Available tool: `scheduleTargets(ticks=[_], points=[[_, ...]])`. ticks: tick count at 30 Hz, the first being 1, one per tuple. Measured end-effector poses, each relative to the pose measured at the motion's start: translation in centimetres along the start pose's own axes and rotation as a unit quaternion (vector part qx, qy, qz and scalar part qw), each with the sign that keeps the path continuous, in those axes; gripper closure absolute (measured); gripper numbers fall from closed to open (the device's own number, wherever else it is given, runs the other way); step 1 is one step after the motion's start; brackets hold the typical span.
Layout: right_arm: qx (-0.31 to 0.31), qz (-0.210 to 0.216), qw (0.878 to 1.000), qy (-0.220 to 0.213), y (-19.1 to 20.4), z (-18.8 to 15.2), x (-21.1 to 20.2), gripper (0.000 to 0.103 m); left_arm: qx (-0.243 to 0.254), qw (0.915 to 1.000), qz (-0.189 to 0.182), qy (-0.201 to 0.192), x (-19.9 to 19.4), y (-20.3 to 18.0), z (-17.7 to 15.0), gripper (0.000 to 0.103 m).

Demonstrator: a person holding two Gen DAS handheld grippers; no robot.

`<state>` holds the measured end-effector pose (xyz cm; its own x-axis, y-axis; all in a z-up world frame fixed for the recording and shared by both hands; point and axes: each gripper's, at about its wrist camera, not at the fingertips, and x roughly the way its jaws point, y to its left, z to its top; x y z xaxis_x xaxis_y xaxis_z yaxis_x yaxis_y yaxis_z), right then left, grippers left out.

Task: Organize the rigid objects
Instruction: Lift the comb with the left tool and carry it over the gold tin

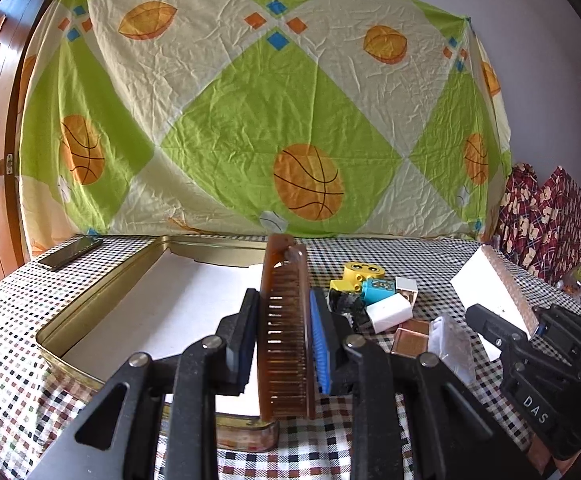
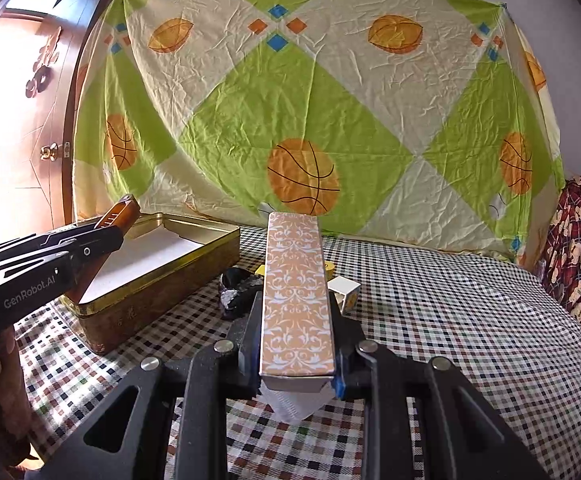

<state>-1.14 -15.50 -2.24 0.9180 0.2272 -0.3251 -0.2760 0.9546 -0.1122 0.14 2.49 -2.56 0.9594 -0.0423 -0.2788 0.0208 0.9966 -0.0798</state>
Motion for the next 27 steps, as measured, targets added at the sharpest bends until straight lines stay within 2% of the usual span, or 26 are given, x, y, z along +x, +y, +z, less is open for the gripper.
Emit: scheduleTargets(ticks=[9,27], points=[[-0.011,0.023,1.0,-0.007,2.3,0.4,0.1,0.075,-0.005,1.0,0.006,-0.001,-0.2,1.1,0.0,0.079],[0.002,0.068,0.998,-0.011,4.4,1.1,0.4,0.075,-0.016,0.9996,0.025,0.002,-0.4,3.0,0.0,0.079]])
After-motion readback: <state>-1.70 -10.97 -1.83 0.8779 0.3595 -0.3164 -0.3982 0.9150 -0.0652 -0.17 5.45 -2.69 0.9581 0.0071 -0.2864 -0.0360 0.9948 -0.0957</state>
